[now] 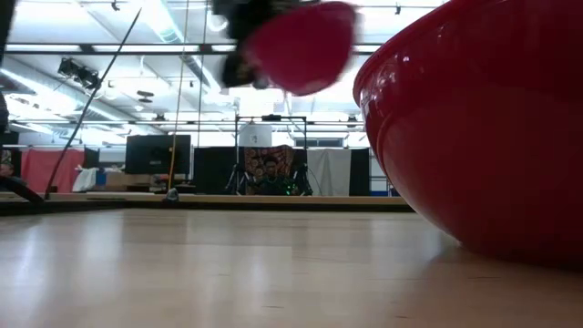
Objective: Nest bowls inside each other
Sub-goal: Stack the red bowl on the blue bowl
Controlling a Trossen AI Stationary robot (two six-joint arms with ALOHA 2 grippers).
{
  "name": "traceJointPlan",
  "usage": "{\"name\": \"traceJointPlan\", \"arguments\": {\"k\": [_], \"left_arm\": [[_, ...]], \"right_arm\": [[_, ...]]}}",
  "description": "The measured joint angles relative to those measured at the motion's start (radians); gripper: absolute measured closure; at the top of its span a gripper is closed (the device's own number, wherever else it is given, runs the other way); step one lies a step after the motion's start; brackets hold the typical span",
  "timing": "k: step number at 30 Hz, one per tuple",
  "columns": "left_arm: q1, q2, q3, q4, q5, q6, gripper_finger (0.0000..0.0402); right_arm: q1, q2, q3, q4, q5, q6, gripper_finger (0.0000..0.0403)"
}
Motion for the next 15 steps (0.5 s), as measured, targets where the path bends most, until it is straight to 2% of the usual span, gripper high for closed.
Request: {"name": "traceJointPlan", "arguments": {"k": [5,8,11,15], "left_arm": [[-0.02,0.267,0.336,-0.045,-0.001,0.116,0.0386],[-0.04,0.403,0.539,-0.115,-0.01,0.179,0.0385],[-0.072,0.506,0.707,-0.15,-0.075,0.247,0.0385],[-0.139,0.605,0.852,-0.163,-0.226,0.363,0.0384]], "right_arm": [[-0.067,0.0,0.0,-0.034,0.078,-0.001,0.0248],[-0.098,0.0,0.0,-0.027,0.081,0.002,0.0248],[-0.108,0.0,0.0,-0.024,0.084,-0.018,0.0248],[-0.119,0.0,0.0,0.015,0.101,-0.077,0.0248]]}}
